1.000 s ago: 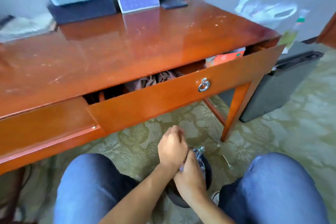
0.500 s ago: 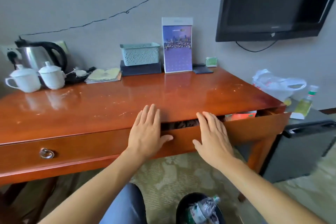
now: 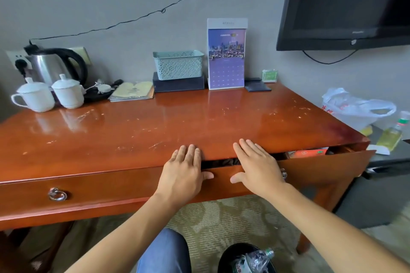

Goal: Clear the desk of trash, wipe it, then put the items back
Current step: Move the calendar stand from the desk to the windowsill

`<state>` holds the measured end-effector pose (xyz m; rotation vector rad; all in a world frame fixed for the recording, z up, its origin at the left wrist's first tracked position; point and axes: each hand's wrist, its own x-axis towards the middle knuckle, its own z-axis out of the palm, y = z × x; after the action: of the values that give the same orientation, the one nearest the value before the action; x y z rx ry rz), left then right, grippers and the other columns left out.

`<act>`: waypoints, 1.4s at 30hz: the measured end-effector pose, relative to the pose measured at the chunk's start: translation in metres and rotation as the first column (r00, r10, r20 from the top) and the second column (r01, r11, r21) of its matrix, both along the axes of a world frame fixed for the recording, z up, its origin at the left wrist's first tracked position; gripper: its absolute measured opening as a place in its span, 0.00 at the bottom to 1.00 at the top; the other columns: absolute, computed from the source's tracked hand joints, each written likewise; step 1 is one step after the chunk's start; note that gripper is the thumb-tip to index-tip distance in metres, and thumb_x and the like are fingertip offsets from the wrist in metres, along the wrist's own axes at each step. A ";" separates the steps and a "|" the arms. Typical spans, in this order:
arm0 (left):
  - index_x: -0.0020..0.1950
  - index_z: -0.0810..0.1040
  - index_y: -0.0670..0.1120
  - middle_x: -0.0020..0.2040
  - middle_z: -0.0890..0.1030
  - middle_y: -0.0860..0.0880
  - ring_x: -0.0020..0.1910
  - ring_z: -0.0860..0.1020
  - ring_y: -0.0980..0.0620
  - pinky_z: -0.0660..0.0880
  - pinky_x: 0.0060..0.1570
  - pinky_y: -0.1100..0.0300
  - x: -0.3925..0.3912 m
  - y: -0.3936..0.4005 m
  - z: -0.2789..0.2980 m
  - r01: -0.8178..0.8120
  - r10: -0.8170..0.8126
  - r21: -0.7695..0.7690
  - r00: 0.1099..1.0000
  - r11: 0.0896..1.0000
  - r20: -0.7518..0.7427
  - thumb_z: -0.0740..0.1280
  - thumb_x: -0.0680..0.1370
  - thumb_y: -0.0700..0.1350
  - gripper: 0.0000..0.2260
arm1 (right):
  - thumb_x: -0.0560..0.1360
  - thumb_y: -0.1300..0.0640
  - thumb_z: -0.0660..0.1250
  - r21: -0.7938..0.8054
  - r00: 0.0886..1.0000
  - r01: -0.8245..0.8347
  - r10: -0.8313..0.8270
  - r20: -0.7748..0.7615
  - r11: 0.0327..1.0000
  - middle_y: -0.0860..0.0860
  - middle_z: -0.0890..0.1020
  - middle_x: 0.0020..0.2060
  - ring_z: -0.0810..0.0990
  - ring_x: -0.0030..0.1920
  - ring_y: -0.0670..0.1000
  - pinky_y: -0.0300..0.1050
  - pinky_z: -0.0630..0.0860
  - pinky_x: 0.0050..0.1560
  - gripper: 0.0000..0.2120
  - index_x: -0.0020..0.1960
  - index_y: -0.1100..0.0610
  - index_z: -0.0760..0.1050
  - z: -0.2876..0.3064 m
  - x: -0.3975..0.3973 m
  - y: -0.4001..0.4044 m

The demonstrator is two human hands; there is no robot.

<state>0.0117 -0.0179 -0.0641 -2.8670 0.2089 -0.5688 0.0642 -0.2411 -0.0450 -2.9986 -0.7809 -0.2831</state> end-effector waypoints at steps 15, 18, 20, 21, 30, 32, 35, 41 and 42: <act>0.63 0.84 0.38 0.61 0.84 0.39 0.58 0.84 0.36 0.85 0.45 0.45 0.003 0.006 0.010 0.063 -0.068 -0.073 0.996 0.995 -0.059 0.56 0.81 0.66 0.34 | 0.64 0.31 0.77 -0.104 0.993 -0.115 0.116 0.004 0.988 0.50 0.83 0.64 0.82 0.65 0.51 0.50 0.78 0.64 0.38 0.66 0.54 0.81 0.023 0.016 -0.008; 0.60 0.84 0.44 0.61 0.85 0.45 0.58 0.84 0.43 0.85 0.42 0.51 0.010 0.014 0.024 0.138 -0.144 -0.089 0.987 0.986 -0.069 0.61 0.76 0.73 0.34 | 0.72 0.28 0.67 -0.093 0.962 -0.182 0.157 -0.225 0.979 0.45 0.42 0.83 0.43 0.83 0.50 0.50 0.42 0.80 0.48 0.83 0.42 0.48 0.037 0.041 -0.011; 0.57 0.85 0.46 0.60 0.84 0.46 0.58 0.84 0.45 0.85 0.41 0.53 0.016 0.017 0.031 0.170 -0.176 -0.095 0.983 0.981 -0.055 0.64 0.74 0.73 0.32 | 0.69 0.24 0.64 -0.077 0.927 -0.226 0.190 -0.322 0.971 0.45 0.30 0.80 0.30 0.80 0.51 0.53 0.35 0.81 0.54 0.82 0.40 0.35 0.030 0.060 -0.014; 0.56 0.86 0.47 0.59 0.85 0.46 0.58 0.84 0.46 0.85 0.37 0.54 0.021 0.018 0.031 0.186 -0.191 -0.104 0.981 0.977 -0.036 0.63 0.77 0.71 0.30 | 0.67 0.23 0.64 -0.114 0.931 -0.269 0.228 -0.286 0.956 0.49 0.38 0.83 0.36 0.82 0.55 0.53 0.41 0.81 0.56 0.83 0.42 0.41 0.025 0.067 -0.015; 0.43 0.83 0.53 0.45 0.83 0.53 0.41 0.83 0.52 0.80 0.43 0.56 0.053 0.006 0.098 0.079 -0.158 -0.289 0.953 0.954 -0.260 0.71 0.69 0.59 0.11 | 0.77 0.33 0.59 0.051 0.781 -0.155 0.155 -0.605 0.987 0.47 0.52 0.83 0.49 0.82 0.54 0.50 0.41 0.80 0.39 0.83 0.44 0.52 0.107 0.091 -0.004; 0.54 0.83 0.53 0.53 0.84 0.53 0.50 0.83 0.52 0.80 0.54 0.55 0.056 -0.004 0.134 -0.024 -0.082 -0.289 0.933 0.957 -0.350 0.69 0.71 0.55 0.14 | 0.80 0.33 0.59 0.044 0.760 -0.081 0.091 -0.643 0.996 0.46 0.46 0.83 0.46 0.82 0.52 0.51 0.44 0.81 0.41 0.84 0.48 0.46 0.141 0.102 0.003; 0.62 0.79 0.50 0.61 0.82 0.50 0.62 0.81 0.47 0.79 0.63 0.50 0.060 -0.019 0.187 -0.206 0.075 -0.297 0.913 0.932 -0.400 0.63 0.77 0.54 0.17 | 0.83 0.42 0.61 0.120 0.802 -0.037 0.102 -0.588 0.992 0.48 0.45 0.83 0.45 0.83 0.54 0.54 0.44 0.81 0.39 0.84 0.51 0.43 0.181 0.109 0.009; 0.82 0.61 0.49 0.82 0.63 0.47 0.82 0.58 0.45 0.52 0.80 0.47 0.059 -0.047 0.258 -0.394 0.218 -0.332 0.862 0.857 -0.458 0.53 0.83 0.58 0.28 | 0.84 0.50 0.62 0.189 0.898 -0.060 0.136 -0.419 0.980 0.47 0.81 0.61 0.80 0.56 0.48 0.41 0.78 0.56 0.11 0.64 0.52 0.75 0.246 0.114 -0.011; 0.83 0.60 0.49 0.82 0.62 0.47 0.82 0.57 0.46 0.52 0.81 0.47 0.058 -0.050 0.265 -0.409 0.237 -0.340 0.863 0.847 -0.446 0.53 0.83 0.59 0.29 | 0.84 0.48 0.62 0.156 0.913 -0.073 0.129 -0.386 0.985 0.46 0.84 0.52 0.81 0.48 0.47 0.40 0.78 0.46 0.09 0.57 0.51 0.77 0.256 0.116 -0.015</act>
<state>0.0695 -0.0682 0.2013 -3.3019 -0.4058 0.0448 0.1798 -0.2565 0.2106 -2.7336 -0.8253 0.2569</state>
